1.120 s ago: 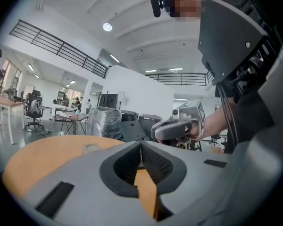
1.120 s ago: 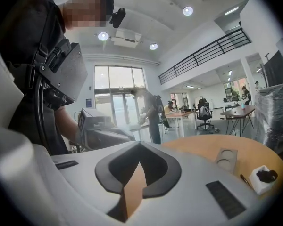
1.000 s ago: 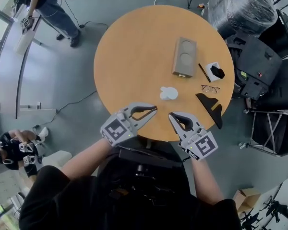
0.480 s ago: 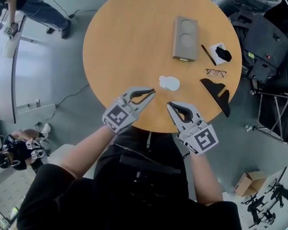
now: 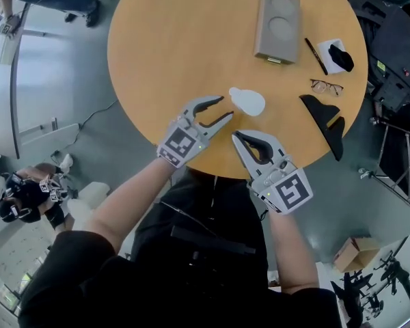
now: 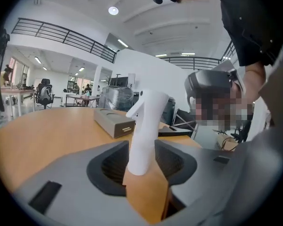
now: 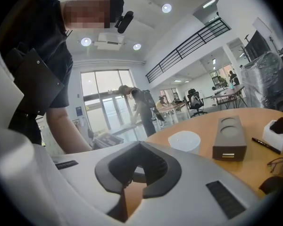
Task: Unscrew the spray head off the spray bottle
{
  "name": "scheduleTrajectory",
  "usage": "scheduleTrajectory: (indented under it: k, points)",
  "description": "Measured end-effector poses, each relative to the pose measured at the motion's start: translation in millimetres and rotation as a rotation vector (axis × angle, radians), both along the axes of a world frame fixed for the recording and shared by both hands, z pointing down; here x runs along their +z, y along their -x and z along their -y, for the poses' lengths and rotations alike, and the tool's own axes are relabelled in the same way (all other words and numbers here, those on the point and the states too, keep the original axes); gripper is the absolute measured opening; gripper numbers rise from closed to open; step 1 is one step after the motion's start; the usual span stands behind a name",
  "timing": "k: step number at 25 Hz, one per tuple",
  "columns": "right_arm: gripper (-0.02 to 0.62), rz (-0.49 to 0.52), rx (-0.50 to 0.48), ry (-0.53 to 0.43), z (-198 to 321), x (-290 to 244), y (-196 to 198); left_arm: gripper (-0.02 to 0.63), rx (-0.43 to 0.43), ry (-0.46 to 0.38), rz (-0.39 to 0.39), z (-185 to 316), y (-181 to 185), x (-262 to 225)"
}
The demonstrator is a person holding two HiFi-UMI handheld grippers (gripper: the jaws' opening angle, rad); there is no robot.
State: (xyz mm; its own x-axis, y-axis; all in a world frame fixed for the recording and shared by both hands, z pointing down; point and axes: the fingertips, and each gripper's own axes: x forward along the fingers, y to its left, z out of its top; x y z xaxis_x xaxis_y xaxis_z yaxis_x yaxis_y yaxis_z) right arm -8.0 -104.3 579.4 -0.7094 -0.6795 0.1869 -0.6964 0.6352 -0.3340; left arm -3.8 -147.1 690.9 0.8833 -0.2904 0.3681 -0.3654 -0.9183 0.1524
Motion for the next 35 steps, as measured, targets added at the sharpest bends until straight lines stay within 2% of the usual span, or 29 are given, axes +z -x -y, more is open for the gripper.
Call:
scheduleTrajectory:
  k: [3, 6, 9, 19, 23, 28, 35]
  points:
    - [0.009, 0.010, 0.000, -0.017, 5.6, 19.2, -5.5, 0.259, -0.005, -0.024, 0.011, 11.1, -12.5, 24.1]
    - [0.009, 0.028, 0.003, 0.001, 0.4, 38.7, -12.9, 0.317, 0.029, -0.021, 0.012, 7.8, -29.3, 44.7]
    - [0.009, 0.034, 0.007, 0.016, -5.1, 52.3, -20.4, 0.330, 0.052, -0.021, 0.017, 3.0, -41.9, 58.8]
    - [0.009, 0.037, 0.024, 0.034, -18.8, 66.7, -46.0, 0.330, 0.045, -0.050, 0.033, 9.0, -67.9, 76.4]
    - [0.008, 0.045, 0.030, 0.042, -23.4, 67.1, -52.4, 0.331, 0.043, -0.035, 0.038, 9.7, -75.4, 80.2]
    - [0.008, -0.008, -0.004, 0.059, -29.9, 71.1, -50.6, 0.310, 0.024, -0.074, 0.047, 13.6, -81.0, 74.4]
    - [0.009, -0.003, 0.004, 0.034, -33.2, 45.5, -54.2, 0.305, 0.045, -0.021, 0.040, -1.1, -72.6, 48.7]
